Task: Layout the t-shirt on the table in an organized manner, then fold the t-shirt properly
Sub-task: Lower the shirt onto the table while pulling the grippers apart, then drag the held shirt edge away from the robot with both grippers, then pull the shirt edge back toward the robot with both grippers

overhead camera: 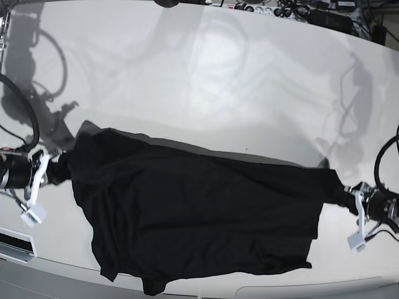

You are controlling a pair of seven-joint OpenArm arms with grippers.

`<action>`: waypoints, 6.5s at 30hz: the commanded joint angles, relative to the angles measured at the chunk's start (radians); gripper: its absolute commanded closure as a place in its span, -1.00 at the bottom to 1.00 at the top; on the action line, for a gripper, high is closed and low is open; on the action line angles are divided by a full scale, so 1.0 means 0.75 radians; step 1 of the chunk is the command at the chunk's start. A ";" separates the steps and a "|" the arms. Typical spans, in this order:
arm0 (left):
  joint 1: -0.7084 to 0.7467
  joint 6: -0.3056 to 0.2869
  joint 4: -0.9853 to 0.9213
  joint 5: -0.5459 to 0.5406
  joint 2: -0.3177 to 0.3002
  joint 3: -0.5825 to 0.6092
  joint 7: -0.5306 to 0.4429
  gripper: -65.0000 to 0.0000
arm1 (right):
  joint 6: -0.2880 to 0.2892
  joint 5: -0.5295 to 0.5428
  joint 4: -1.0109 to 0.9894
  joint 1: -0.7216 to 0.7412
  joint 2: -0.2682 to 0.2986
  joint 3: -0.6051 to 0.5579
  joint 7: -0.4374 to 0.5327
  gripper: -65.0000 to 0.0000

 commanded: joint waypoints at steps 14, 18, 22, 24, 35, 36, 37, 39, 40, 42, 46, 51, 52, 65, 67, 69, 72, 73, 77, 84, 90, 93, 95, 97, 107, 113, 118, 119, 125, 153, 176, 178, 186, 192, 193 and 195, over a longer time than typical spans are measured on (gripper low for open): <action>0.094 -0.002 0.016 -0.422 -0.079 -0.014 0.298 1.00 | 0.004 -0.160 0.015 -0.313 0.034 0.014 -0.023 1.00; 0.180 -0.002 0.016 -0.428 -0.097 -0.013 0.301 1.00 | 0.004 -0.152 0.015 -0.408 0.035 0.014 -0.037 1.00; 0.247 -0.003 0.017 -0.423 -0.115 0.020 0.301 1.00 | 0.038 -0.013 0.016 -0.476 0.035 0.014 -0.065 1.00; 0.250 -0.003 0.017 -0.424 -0.129 0.035 0.301 1.00 | 0.064 0.078 0.016 -0.479 0.034 0.014 -0.094 1.00; 0.250 -0.003 0.021 -0.443 -0.326 0.037 0.301 1.00 | 0.069 0.150 0.173 -0.455 0.041 0.014 -0.086 1.00; 0.250 -0.002 0.021 -0.443 -0.326 0.037 0.301 1.00 | 0.068 0.153 0.175 -0.448 0.042 0.014 -0.083 1.00; 0.254 -0.002 0.021 -0.444 -0.322 0.037 0.301 1.00 | 0.063 0.154 0.175 -0.441 0.041 0.014 -0.082 1.00; 0.272 -0.003 0.021 -0.443 -0.320 0.038 0.291 1.00 | 0.055 0.154 0.175 -0.445 0.036 0.014 -0.084 1.00; 0.285 -0.003 0.021 -0.442 -0.321 0.038 0.258 1.00 | 0.045 0.155 0.175 -0.452 0.032 0.014 -0.090 1.00; 0.312 -0.003 0.021 -0.442 -0.320 0.038 0.204 1.00 | 0.023 0.150 0.175 -0.478 0.026 0.014 -0.114 0.62; 0.339 -0.003 0.019 -0.437 -0.292 0.038 0.184 1.00 | 0.048 0.156 0.175 -0.546 0.020 0.014 -0.186 -0.17; 0.342 -0.015 0.019 -0.436 -0.261 0.038 0.154 1.00 | 0.076 0.156 0.188 -0.552 0.023 0.047 -0.186 -0.19; 0.343 -0.026 0.019 -0.437 -0.261 0.038 0.148 1.00 | 0.068 0.155 0.197 -0.553 0.023 0.067 -0.139 -0.19; 0.342 -0.033 0.019 -0.431 -0.262 0.038 0.121 1.00 | -0.275 -0.161 0.022 -0.556 -0.250 0.351 0.209 -0.19; 0.342 -0.033 0.019 -0.428 -0.262 0.037 0.120 1.00 | -0.281 -0.196 -0.071 -0.556 -0.312 0.386 0.275 -0.19; 0.342 -0.033 0.019 -0.428 -0.262 0.037 0.120 1.00 | -0.262 -0.195 -0.150 -0.555 -0.364 0.450 0.308 -0.19; 0.342 -0.033 0.019 -0.428 -0.262 0.037 0.120 1.00 | -0.189 -0.195 -0.213 -0.556 -0.426 0.581 0.321 -0.19; 0.342 -0.033 0.019 -0.428 -0.262 0.037 0.117 1.00 | -0.164 -0.195 -0.224 -0.556 -0.444 0.628 0.321 -0.19; 0.342 -0.033 0.019 -0.429 -0.262 0.037 0.113 1.00 | -0.097 -0.154 -0.275 -0.557 -0.488 0.741 0.306 -0.19; 0.342 -0.032 0.019 -0.433 -0.262 0.038 0.114 1.00 | 0.091 0.057 -0.414 -0.556 -0.498 0.719 0.276 -0.14; 0.341 -0.033 0.019 -0.434 -0.262 0.037 0.113 1.00 | 0.117 0.106 -0.412 -0.552 -0.490 0.719 0.231 1.00; 0.322 -0.033 0.019 -0.443 -0.263 0.036 0.116 1.00 | 0.117 0.255 -0.378 -0.552 -0.462 0.719 0.116 1.00; 0.290 -0.033 0.019 -0.443 -0.267 0.036 0.115 1.00 | 0.117 0.331 -0.313 -0.553 -0.438 0.719 0.041 1.00; 0.243 -0.032 0.019 -0.444 -0.273 0.036 0.115 1.00 | 0.117 0.372 -0.229 -0.556 -0.415 0.719 -0.008 1.00; 0.027 -0.068 0.019 -0.593 -0.291 0.036 0.185 1.00 | 0.117 0.365 0.047 -0.572 -0.325 0.722 -0.018 1.00; 0.100 -0.072 0.019 -0.624 -0.281 0.036 0.236 1.00 | 0.117 0.370 0.143 -0.598 -0.320 0.722 -0.106 1.00; 0.220 -0.073 0.019 -0.624 -0.281 0.036 0.291 1.00 | 0.082 0.370 0.360 -0.706 -0.314 0.722 -0.123 1.00; 0.239 -0.073 0.019 -0.623 -0.281 0.036 0.291 1.00 | 0.083 0.370 0.414 -0.731 -0.317 0.722 -0.122 1.00; 0.298 -0.072 0.019 -0.623 -0.281 0.036 0.264 1.00 | 0.077 0.359 0.556 -0.805 -0.348 0.722 -0.122 1.00; 0.652 -0.046 0.207 -0.658 -0.575 0.036 0.301 1.00 | 0.113 0.263 0.554 -1.026 -0.398 0.722 -0.127 1.00; 0.992 -0.078 0.620 -0.658 -0.789 0.036 0.301 1.00 | 0.117 0.270 0.557 -1.297 -0.398 0.722 -0.136 1.00; 0.984 -0.085 0.620 -0.658 -0.794 0.036 0.301 1.00 | 0.117 0.269 0.558 -1.297 -0.398 0.722 -0.137 1.00; 0.981 -0.085 0.620 -0.658 -0.740 0.036 0.301 1.00 | 0.117 0.270 0.610 -1.298 -0.399 0.722 -0.105 1.00; 0.981 -0.085 0.620 -0.658 -0.668 0.036 0.301 1.00 | 0.117 0.259 0.610 -1.272 -0.401 0.722 0.022 1.00; 0.981 -0.085 0.620 -0.658 -0.660 0.036 0.301 1.00 | 0.117 0.260 0.610 -1.261 -0.402 0.722 0.021 1.00; 0.981 -0.085 0.620 -0.658 -0.649 0.036 0.301 1.00 | 0.117 0.263 0.610 -1.235 -0.405 0.722 0.022 1.00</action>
